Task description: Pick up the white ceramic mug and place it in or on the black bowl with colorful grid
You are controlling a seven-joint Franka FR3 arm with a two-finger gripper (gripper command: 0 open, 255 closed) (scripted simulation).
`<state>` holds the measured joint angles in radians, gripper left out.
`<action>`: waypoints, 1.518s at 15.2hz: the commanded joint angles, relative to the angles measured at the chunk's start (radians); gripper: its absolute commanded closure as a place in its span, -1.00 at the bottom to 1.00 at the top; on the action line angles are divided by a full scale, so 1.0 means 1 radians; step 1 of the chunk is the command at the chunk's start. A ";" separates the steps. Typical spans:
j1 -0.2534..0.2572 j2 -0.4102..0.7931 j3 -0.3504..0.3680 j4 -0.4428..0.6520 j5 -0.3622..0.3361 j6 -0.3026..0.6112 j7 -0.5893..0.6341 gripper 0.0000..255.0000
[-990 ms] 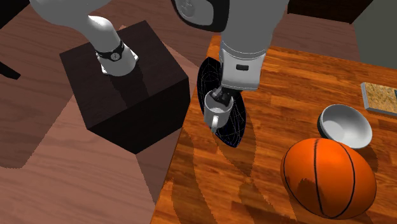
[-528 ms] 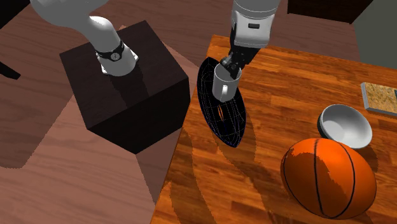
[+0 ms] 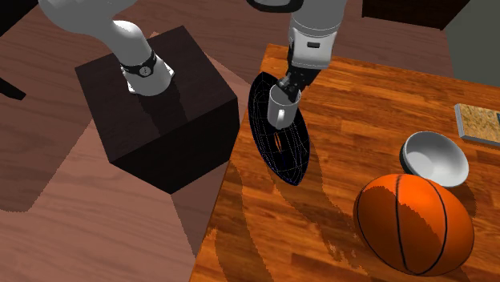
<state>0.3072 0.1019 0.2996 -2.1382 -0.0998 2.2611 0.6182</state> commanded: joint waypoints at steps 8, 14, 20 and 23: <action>0.006 0.075 -0.007 -0.040 -0.040 0.110 0.032 1.00; 0.008 0.092 -0.010 -0.046 -0.050 0.132 0.040 1.00; 0.008 0.092 -0.010 -0.046 -0.050 0.132 0.040 -1.00; 0.008 0.092 -0.010 -0.046 -0.050 0.132 0.040 -1.00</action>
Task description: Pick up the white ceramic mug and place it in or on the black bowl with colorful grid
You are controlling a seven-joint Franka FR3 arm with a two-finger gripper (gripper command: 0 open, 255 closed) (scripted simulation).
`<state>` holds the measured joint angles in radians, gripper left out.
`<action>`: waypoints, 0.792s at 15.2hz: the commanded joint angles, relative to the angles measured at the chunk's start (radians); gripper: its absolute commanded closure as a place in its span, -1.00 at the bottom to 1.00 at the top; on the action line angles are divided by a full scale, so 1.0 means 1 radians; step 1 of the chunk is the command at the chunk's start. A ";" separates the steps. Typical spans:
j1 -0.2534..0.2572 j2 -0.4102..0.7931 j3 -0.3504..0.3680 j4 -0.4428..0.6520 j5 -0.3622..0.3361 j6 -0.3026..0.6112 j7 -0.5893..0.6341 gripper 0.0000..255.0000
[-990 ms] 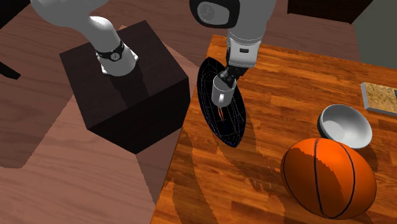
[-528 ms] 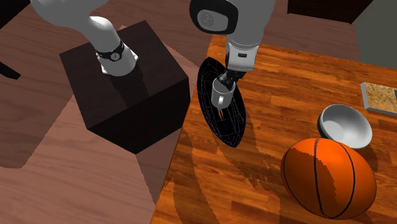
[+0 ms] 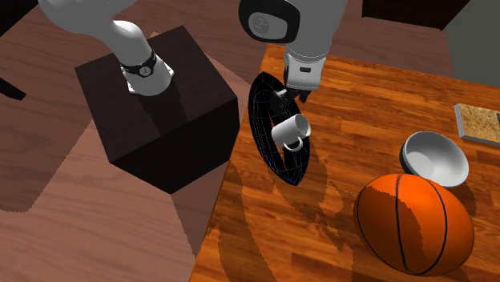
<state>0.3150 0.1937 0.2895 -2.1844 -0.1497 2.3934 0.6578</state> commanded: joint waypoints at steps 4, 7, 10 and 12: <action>-0.005 -0.069 0.011 0.025 0.037 -0.090 -0.025 -1.00; -0.006 -0.085 0.013 0.034 0.045 -0.114 -0.031 -1.00; -0.006 -0.085 0.013 0.034 0.045 -0.114 -0.031 -1.00; -0.006 -0.085 0.013 0.034 0.045 -0.114 -0.031 -1.00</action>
<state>0.3095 0.1086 0.3021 -2.1508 -0.1045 2.2802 0.6271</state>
